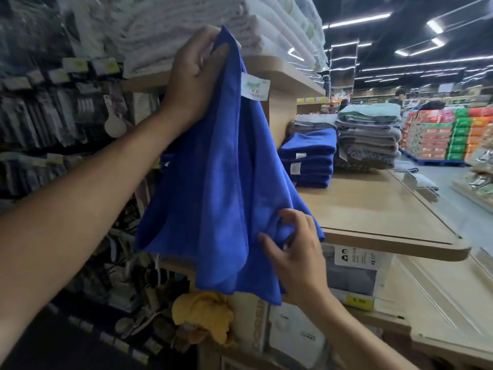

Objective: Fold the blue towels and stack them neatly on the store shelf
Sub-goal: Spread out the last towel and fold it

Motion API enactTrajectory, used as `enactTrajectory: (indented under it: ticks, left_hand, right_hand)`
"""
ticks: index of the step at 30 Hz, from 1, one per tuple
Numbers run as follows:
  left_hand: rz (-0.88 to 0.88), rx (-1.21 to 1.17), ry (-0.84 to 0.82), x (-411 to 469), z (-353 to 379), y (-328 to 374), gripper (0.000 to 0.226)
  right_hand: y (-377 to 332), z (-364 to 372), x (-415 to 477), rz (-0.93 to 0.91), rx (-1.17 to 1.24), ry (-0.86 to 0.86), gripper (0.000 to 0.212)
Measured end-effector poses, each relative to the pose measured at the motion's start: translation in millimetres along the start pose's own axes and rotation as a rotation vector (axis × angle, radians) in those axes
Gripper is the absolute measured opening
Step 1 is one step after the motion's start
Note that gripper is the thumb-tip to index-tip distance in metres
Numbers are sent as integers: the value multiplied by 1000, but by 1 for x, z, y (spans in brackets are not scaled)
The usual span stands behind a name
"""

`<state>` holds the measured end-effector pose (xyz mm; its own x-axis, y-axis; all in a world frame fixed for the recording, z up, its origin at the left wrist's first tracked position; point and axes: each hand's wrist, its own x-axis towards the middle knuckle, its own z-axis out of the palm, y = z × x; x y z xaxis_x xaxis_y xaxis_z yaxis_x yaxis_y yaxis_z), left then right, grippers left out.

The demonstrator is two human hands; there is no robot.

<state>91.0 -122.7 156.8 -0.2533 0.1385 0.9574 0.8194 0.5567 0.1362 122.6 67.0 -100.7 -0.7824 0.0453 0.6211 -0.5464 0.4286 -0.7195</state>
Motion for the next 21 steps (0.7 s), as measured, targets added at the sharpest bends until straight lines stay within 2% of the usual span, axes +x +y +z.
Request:
enactTrajectory:
  ticks: [2, 6, 8, 10, 11, 12, 13, 14, 16, 17, 19, 20, 21]
  left_hand:
    - [-5, 10, -10, 2, 0, -1, 13]
    - [2, 28, -33, 3, 3, -2, 13]
    - [12, 32, -38, 2, 4, -2, 13]
    - [21, 45, -36, 2, 3, -2, 13]
    - [19, 54, -37, 2, 2, -3, 13]
    - [12, 63, -37, 3, 1, -4, 13]
    - [5, 71, -37, 3, -1, -5, 13]
    - [0, 77, -36, 2, -2, -7, 12]
    - [-9, 78, -40, 1, -4, -13, 11]
    - [-12, 76, -43, 0, -5, -16, 11]
    - [-20, 69, -51, -2, -4, -19, 12]
    - [-20, 61, -54, -2, -3, -19, 13]
    - [-19, 49, -57, -2, -2, -18, 13]
  right_hand:
    - [9, -8, 13, 38, -89, -42, 48]
    - [11, -12, 20, 27, -227, -147, 85]
    - [11, -7, 19, 21, -334, -169, 93]
    - [15, -6, 20, -6, -452, -168, 82]
    - [18, -6, 22, -33, -471, -144, 68]
    - [21, -8, 24, -65, -429, -93, 47]
    - [24, -9, 26, -85, -312, -32, 25]
    - [25, -10, 28, -72, -125, -1, 12]
    - [26, -9, 28, 38, 262, -16, 24]
    - [24, -8, 27, 73, 374, -37, 26]
    - [23, -4, 21, -1, 369, -87, 21]
    - [23, -2, 17, -75, 286, -132, 26]
    - [22, 1, 14, -147, 155, -184, 42]
